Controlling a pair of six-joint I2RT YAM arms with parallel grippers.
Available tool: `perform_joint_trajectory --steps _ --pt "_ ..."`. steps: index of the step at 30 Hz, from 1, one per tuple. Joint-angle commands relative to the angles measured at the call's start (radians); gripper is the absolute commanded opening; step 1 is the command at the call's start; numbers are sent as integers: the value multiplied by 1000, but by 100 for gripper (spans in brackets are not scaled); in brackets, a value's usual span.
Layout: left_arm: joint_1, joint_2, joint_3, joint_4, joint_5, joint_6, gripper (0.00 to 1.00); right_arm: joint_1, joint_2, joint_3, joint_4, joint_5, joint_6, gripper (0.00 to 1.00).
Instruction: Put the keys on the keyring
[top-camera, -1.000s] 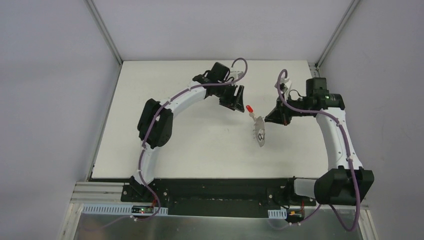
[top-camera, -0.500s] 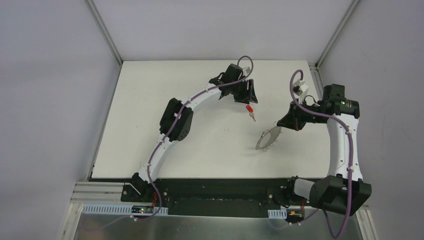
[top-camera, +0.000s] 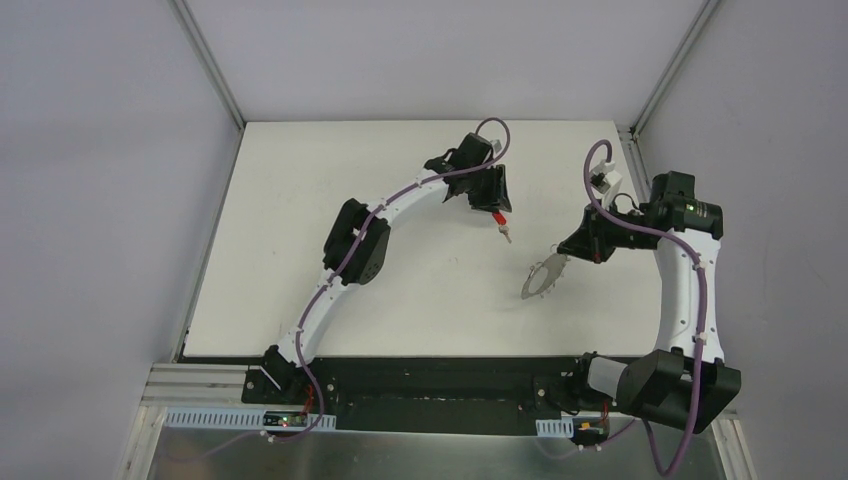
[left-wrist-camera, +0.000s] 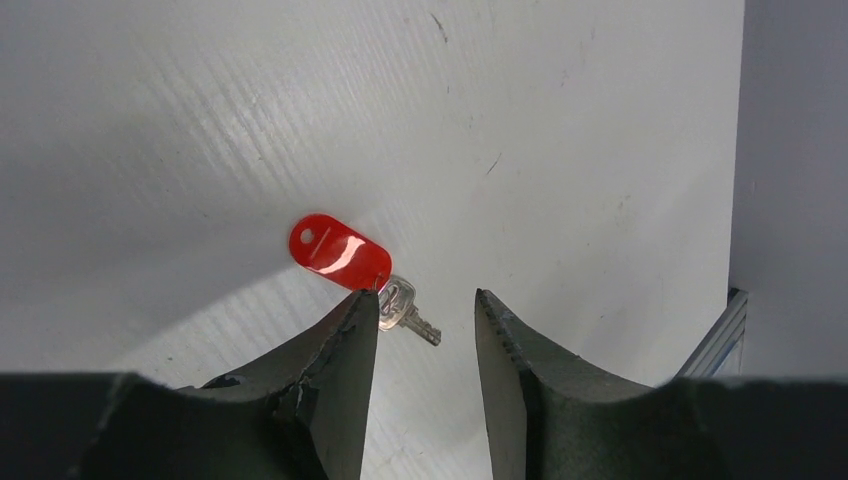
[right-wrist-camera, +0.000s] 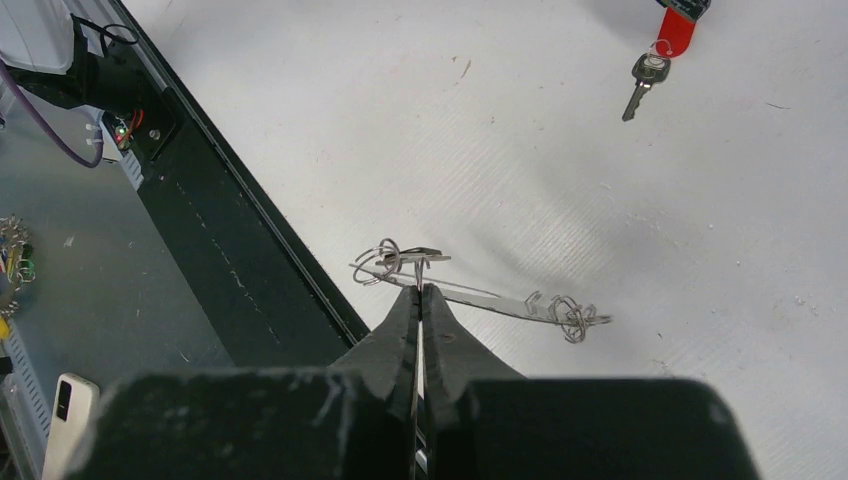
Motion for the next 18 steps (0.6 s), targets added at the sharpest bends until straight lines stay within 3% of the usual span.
perform_joint_trajectory --steps 1,18 --pt "-12 -23 -16 -40 -33 -17 41 -14 -8 7 -33 -52 -30 0" --pt "-22 -2 -56 -40 -42 -81 37 -21 -39 -9 -48 -42 -36 0"
